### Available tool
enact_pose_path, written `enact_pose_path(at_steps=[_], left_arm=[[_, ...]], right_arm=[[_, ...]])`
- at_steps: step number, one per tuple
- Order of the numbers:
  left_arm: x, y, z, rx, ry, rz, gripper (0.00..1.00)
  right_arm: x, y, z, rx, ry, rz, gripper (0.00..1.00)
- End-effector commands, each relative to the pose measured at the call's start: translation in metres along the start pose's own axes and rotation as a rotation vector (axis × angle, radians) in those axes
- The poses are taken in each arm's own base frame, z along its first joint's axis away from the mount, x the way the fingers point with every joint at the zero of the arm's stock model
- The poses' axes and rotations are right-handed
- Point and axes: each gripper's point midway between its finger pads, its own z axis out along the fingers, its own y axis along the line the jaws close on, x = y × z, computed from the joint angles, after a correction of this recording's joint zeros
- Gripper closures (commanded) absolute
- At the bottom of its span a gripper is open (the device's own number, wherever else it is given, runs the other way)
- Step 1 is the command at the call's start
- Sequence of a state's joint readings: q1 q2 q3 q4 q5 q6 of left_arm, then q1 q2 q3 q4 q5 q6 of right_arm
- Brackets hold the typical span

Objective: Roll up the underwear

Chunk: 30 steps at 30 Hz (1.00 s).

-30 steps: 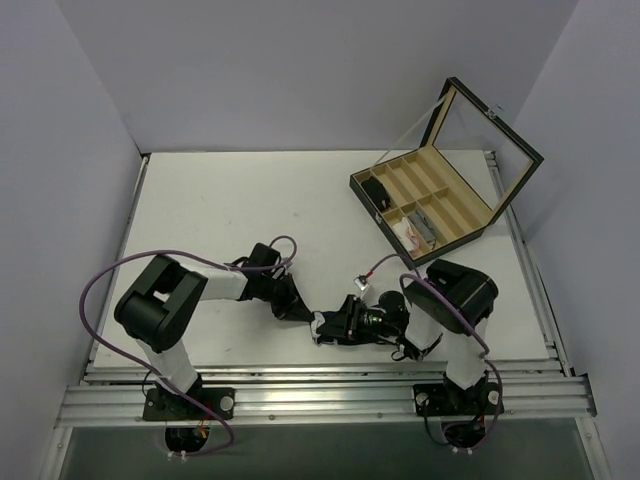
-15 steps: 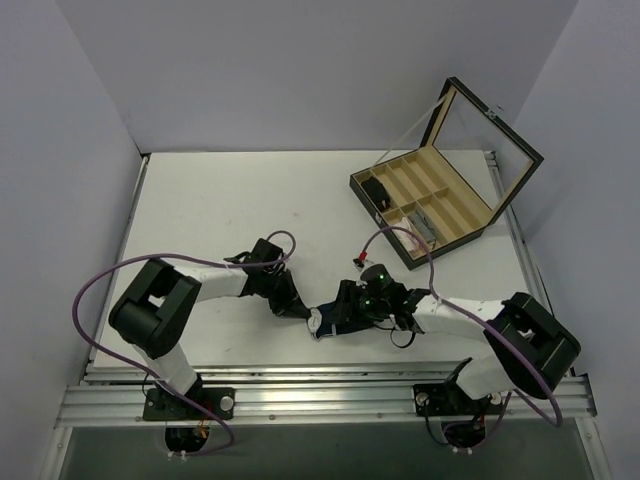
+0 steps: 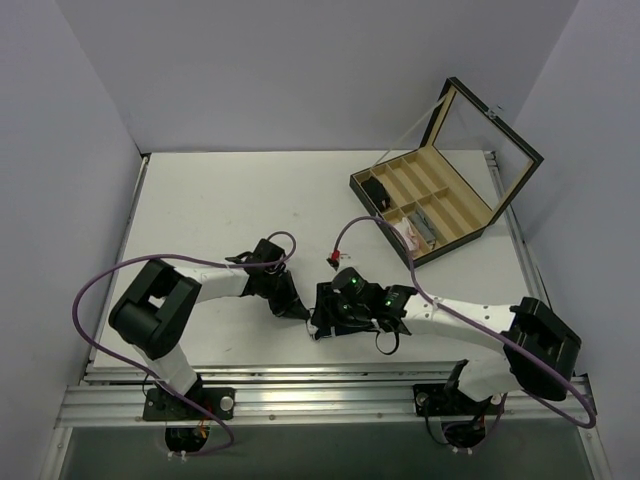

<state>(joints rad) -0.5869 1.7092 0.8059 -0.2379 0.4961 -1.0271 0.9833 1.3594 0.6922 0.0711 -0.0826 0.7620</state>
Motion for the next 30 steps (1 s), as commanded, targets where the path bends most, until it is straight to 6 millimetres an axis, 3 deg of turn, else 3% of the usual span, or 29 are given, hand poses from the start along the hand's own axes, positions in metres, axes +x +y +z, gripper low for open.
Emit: enact_pose_path(at_steps=[1,12,19,22,23,24,26,30], left_arm=[[-0.003,-0.003,-0.007,-0.017,-0.032,0.007,0.98],[-0.001,-0.002,-0.007,-0.021,-0.028,-0.009,0.98],[-0.002,0.0,-0.007,-0.029,-0.033,-0.013,0.98],[-0.001,-0.002,-0.009,-0.026,-0.036,-0.013,0.98],[-0.001,0.0,-0.009,-0.032,-0.034,-0.016,0.98],[-0.001,-0.001,-0.01,-0.033,-0.036,-0.016,0.97],[0.001,0.0,-0.011,-0.034,-0.035,-0.017,0.92],[0.003,-0.001,-0.015,-0.016,-0.039,-0.006,0.69]], right_arm=[[-0.015,0.006,0.006,0.041,-0.05,-0.021,0.55],[-0.002,0.015,0.035,0.086,-0.013,-0.089,0.59],[0.011,0.002,0.039,0.137,0.01,-0.085,0.62],[0.019,-0.011,0.039,0.171,0.021,-0.072,0.78],[0.022,-0.015,0.039,0.179,0.025,-0.065,0.88],[0.024,-0.017,0.038,0.18,0.023,-0.055,0.93],[0.037,-0.03,0.037,0.187,0.032,-0.025,1.0],[0.061,-0.049,0.034,0.182,0.053,0.023,1.0]])
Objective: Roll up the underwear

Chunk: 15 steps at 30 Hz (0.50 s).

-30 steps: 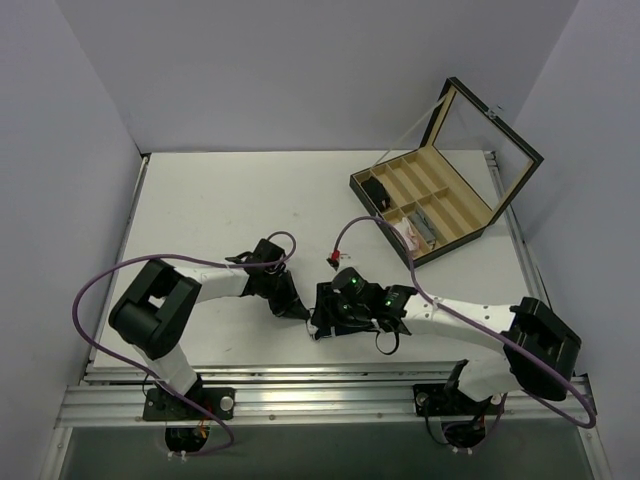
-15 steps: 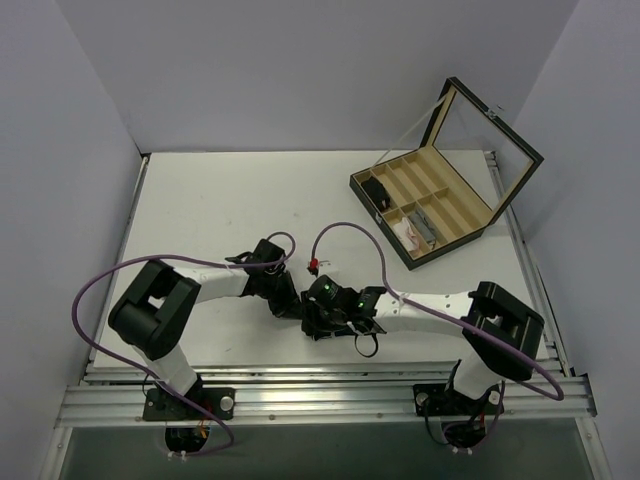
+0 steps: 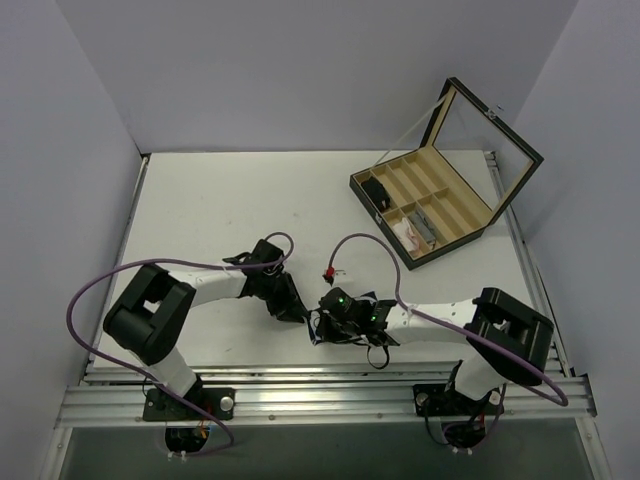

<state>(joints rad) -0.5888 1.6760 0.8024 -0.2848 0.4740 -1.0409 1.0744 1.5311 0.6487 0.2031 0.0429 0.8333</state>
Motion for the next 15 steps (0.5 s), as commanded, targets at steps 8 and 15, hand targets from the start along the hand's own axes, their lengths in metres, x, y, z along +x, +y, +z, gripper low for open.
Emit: enact_pose_path(at_steps=[8,15], left_arm=[[0.006,-0.01,-0.012,0.093,-0.028,0.092,0.52],[0.009,-0.016,-0.006,0.181,-0.012,0.136,0.5]], right_arm=[[0.038,-0.042,-0.001,0.07,0.046,0.055,1.0],[0.039,-0.043,0.0,0.069,0.047,0.067,1.0]])
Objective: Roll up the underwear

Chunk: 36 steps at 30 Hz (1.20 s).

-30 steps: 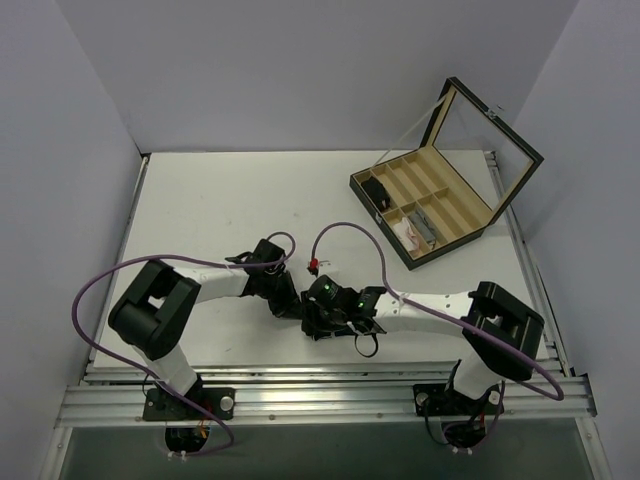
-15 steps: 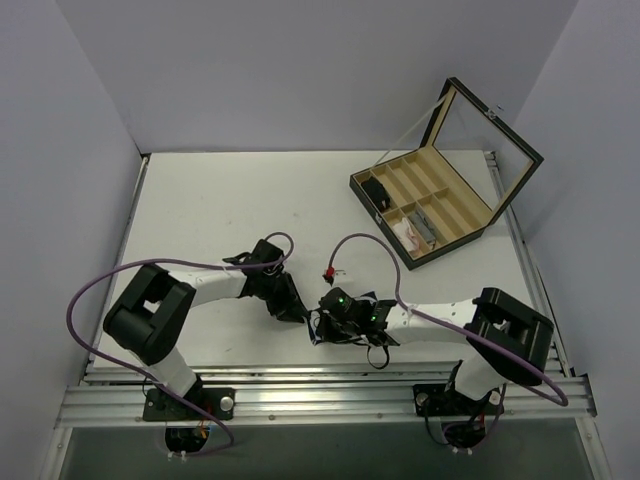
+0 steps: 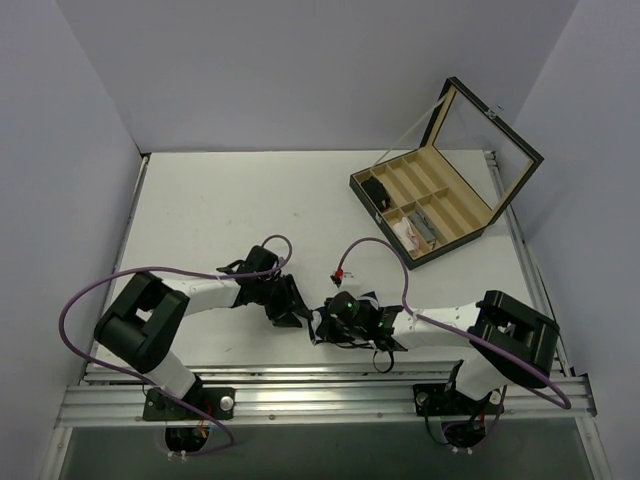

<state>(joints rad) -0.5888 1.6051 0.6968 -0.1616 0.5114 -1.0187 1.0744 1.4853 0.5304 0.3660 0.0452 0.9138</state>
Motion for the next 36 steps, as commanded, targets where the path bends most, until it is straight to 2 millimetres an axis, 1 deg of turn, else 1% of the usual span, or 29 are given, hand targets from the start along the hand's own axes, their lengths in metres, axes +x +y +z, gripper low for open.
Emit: enact_pose_path(at_steps=[1,6,9,11,12,14,15,16,17,18,19,20,21,22,24,25,27,29,30,31,32,34,35,36], left_arm=[[-0.001,-0.014,0.003,0.09,0.003,0.069,0.5],[0.002,-0.003,0.016,0.099,0.033,0.064,0.52],[0.001,-0.002,0.024,0.11,0.048,0.06,0.55],[0.0,-0.006,0.025,0.125,0.053,0.064,0.59],[-0.001,-0.007,0.026,0.124,0.054,0.063,0.69],[-0.004,-0.009,0.025,0.116,0.046,0.056,0.82],[-0.005,-0.012,0.023,0.117,0.037,0.058,0.93],[-0.004,-0.01,0.022,0.096,0.04,0.042,0.97],[-0.008,-0.01,0.02,0.084,0.021,0.04,0.98],[-0.011,-0.017,0.015,0.085,0.001,0.047,0.98],[-0.007,-0.008,0.011,0.023,0.014,0.014,0.98],[-0.012,-0.005,0.009,-0.013,-0.024,0.012,0.98],[-0.018,-0.014,0.001,-0.017,-0.055,0.022,0.98],[-0.014,-0.005,-0.003,-0.082,-0.049,-0.006,0.98],[-0.018,-0.005,-0.009,-0.117,-0.083,-0.02,0.98],[-0.016,-0.003,-0.012,-0.145,-0.079,-0.038,0.98],[-0.017,0.0,-0.012,-0.174,-0.086,-0.061,0.98],[-0.012,0.002,-0.012,-0.211,-0.07,-0.079,0.98],[-0.011,0.002,-0.011,-0.22,-0.065,-0.082,0.98],[-0.006,0.007,-0.01,-0.252,-0.057,-0.084,0.98],[-0.006,0.005,-0.011,-0.265,-0.062,-0.088,0.98],[-0.002,0.015,-0.013,-0.331,-0.052,-0.109,0.98],[-0.002,0.013,-0.013,-0.336,-0.05,-0.109,0.98],[-0.001,0.016,-0.012,-0.354,-0.043,-0.115,0.98]], right_arm=[[0.032,-0.046,-0.004,0.143,0.1,-0.023,1.0],[0.034,-0.046,-0.004,0.135,0.107,-0.018,1.0],[0.035,-0.047,-0.005,0.134,0.108,-0.016,1.0],[0.036,-0.049,-0.006,0.142,0.11,-0.019,1.0],[0.037,-0.051,-0.007,0.148,0.115,-0.023,1.0],[0.035,-0.052,-0.008,0.155,0.111,-0.024,1.0],[0.035,-0.053,-0.009,0.167,0.115,-0.032,1.0],[0.033,-0.054,-0.01,0.175,0.109,-0.04,0.96],[0.031,-0.054,-0.011,0.184,0.107,-0.048,0.94],[0.026,-0.053,-0.014,0.206,0.111,-0.067,0.9],[0.022,-0.052,-0.016,0.218,0.105,-0.083,0.84],[0.012,-0.05,-0.019,0.231,0.075,-0.098,0.81],[0.002,-0.041,-0.022,0.233,0.061,-0.112,0.77],[-0.007,-0.034,-0.024,0.223,0.041,-0.131,0.73],[-0.02,-0.026,-0.032,0.222,0.012,-0.152,0.7],[-0.029,-0.016,-0.035,0.209,-0.004,-0.169,0.67],[-0.04,-0.002,-0.041,0.177,-0.042,-0.189,0.65],[-0.046,0.011,-0.047,0.138,-0.074,-0.208,0.61],[-0.047,0.013,-0.048,0.128,-0.081,-0.216,0.61],[-0.048,0.017,-0.049,0.114,-0.091,-0.218,0.61],[-0.049,0.019,-0.049,0.105,-0.099,-0.225,0.6],[-0.047,0.024,-0.048,0.087,-0.098,-0.241,0.6],[-0.046,0.032,-0.046,0.061,-0.107,-0.248,0.59],[-0.047,0.038,-0.045,0.044,-0.116,-0.26,0.59]])
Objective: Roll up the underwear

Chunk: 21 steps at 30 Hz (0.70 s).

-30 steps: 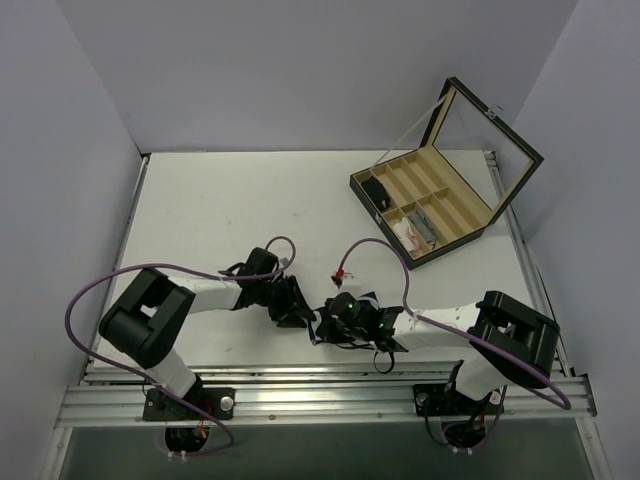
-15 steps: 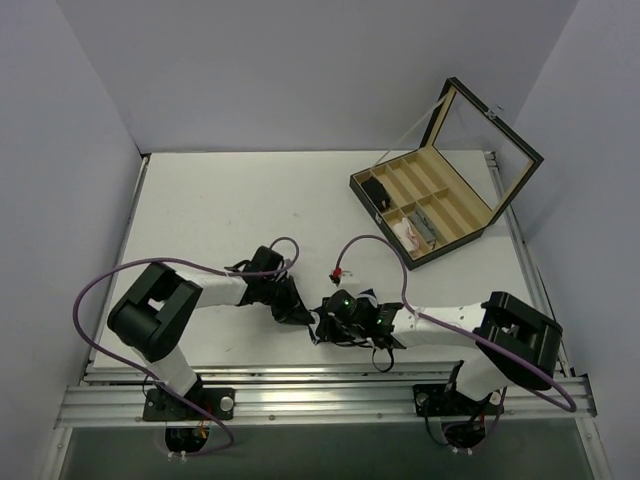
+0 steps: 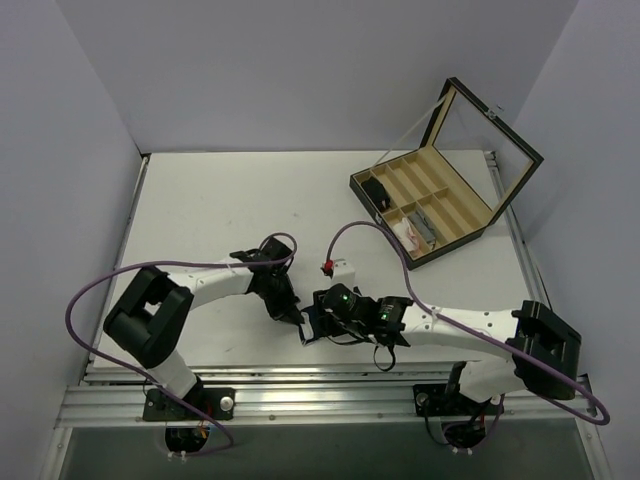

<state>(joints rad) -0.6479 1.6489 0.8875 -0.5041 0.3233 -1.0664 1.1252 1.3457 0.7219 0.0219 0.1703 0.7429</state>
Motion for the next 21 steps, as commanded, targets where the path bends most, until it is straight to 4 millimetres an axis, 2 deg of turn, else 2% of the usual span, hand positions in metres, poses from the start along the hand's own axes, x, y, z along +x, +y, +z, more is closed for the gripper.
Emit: enact_pose_path(at_steps=[1,7,13,21], left_arm=[[0.002,0.013,-0.004,-0.12,0.007,-0.044,0.98],[-0.001,0.011,-0.007,-0.18,0.019,-0.056,0.98],[0.001,0.011,-0.006,-0.242,0.061,-0.061,0.98],[0.006,0.015,-0.001,-0.273,0.084,-0.073,0.98]], right_arm=[[-0.012,0.013,-0.001,-0.017,-0.06,-0.058,0.58],[-0.008,0.035,0.013,-0.032,-0.061,-0.129,0.58],[0.006,0.041,0.032,-0.004,-0.043,-0.17,0.6],[0.009,0.052,0.044,0.011,-0.048,-0.202,0.61]])
